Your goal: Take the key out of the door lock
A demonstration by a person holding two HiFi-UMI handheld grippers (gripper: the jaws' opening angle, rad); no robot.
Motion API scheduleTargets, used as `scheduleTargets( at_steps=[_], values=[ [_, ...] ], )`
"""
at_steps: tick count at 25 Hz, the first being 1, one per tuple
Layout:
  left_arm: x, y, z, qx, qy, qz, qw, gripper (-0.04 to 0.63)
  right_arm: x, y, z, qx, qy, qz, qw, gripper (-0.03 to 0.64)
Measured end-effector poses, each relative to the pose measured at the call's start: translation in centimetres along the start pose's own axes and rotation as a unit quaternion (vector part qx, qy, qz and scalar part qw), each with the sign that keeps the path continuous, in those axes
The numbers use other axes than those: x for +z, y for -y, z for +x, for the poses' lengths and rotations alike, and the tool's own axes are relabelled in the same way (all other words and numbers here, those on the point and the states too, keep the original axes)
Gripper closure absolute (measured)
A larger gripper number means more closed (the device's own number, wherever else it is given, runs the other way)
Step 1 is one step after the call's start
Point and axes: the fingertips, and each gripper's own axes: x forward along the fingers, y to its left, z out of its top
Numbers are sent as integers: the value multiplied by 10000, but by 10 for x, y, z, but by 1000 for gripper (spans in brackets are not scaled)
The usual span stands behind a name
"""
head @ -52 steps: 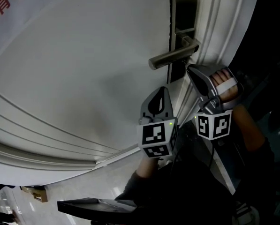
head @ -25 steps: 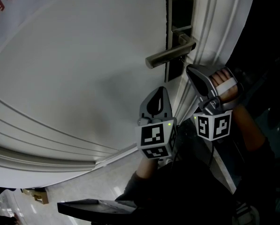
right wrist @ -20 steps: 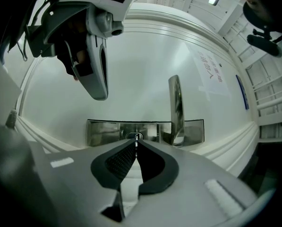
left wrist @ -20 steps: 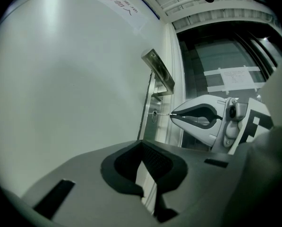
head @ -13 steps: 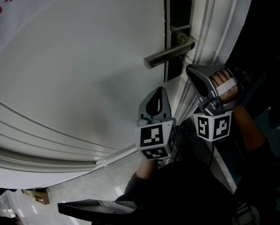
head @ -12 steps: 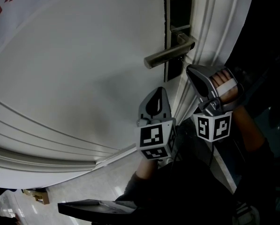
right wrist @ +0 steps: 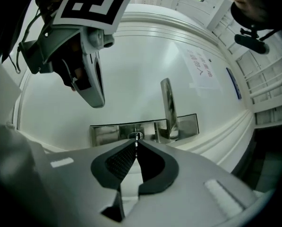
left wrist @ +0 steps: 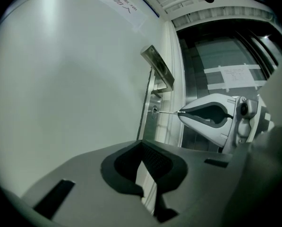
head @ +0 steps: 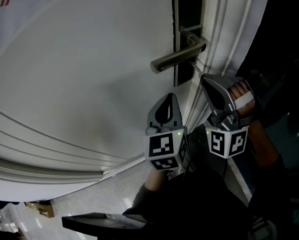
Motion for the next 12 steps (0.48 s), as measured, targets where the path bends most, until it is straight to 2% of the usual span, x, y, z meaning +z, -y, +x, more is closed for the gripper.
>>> scheduleTargets(
  at_steps=[6,12],
  values=[
    [-2,3,-3,-70,30,10,10000,595,1,12,-11,-266,-124,1115,9933,604],
    [2,9,-8,-206,138,90,9997,596,-1,17,-26,-501,-164,2278,9723,604]
  ],
)
